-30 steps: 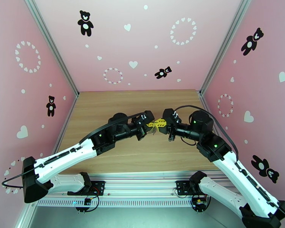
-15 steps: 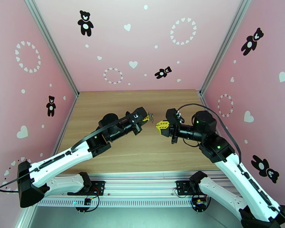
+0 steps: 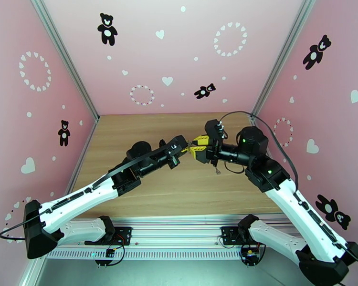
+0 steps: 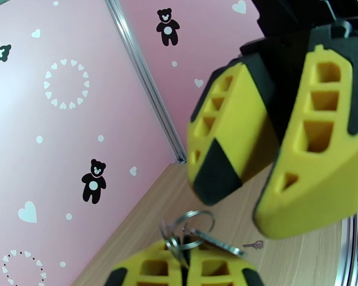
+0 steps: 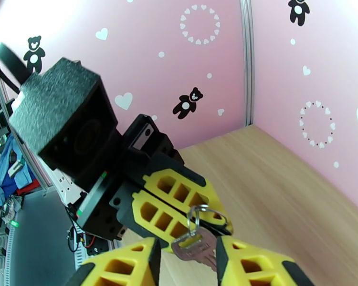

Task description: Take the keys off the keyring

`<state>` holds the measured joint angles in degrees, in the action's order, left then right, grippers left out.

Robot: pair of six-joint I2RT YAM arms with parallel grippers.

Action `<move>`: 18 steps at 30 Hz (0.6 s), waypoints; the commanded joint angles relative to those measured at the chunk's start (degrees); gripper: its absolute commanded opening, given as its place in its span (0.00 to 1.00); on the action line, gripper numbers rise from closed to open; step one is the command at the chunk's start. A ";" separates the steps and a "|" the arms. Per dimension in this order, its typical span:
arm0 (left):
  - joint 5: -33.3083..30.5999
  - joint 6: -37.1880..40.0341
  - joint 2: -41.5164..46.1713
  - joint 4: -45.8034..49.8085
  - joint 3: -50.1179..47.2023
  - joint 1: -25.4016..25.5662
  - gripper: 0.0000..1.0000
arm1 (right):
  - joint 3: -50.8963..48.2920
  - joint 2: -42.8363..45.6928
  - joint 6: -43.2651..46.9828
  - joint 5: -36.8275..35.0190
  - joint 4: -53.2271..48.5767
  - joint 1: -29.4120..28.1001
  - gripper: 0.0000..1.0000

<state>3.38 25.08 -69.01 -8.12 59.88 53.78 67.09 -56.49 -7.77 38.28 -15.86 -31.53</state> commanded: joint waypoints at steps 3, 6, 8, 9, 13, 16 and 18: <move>-1.05 0.93 -0.77 0.51 3.18 0.49 0.00 | 3.70 -1.51 0.21 -0.50 0.43 -0.72 0.36; -1.27 1.11 -1.04 1.13 3.62 0.68 0.00 | 4.10 -2.59 1.38 -0.36 -0.99 -0.99 0.35; -1.53 1.11 -1.20 1.18 3.84 0.71 0.00 | 4.19 -3.33 2.11 -0.28 -2.14 -0.99 0.34; -1.53 1.11 -1.21 1.32 3.93 0.72 0.00 | 4.11 -3.64 2.51 -0.27 -2.55 -1.05 0.33; -1.36 1.11 -1.47 1.43 4.18 0.89 0.00 | 4.01 -4.07 3.58 -0.90 -2.88 -1.12 0.27; -1.36 1.20 -1.72 1.53 4.37 1.02 0.00 | 4.10 -4.33 4.81 -1.88 -3.90 -1.09 0.25; -1.44 1.29 -1.78 1.60 4.37 1.06 0.00 | 4.07 -4.24 5.41 -2.26 -4.21 -1.08 0.22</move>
<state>2.04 25.50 -70.41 -5.28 61.93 54.19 69.54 -60.23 -4.19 36.73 -18.44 -32.29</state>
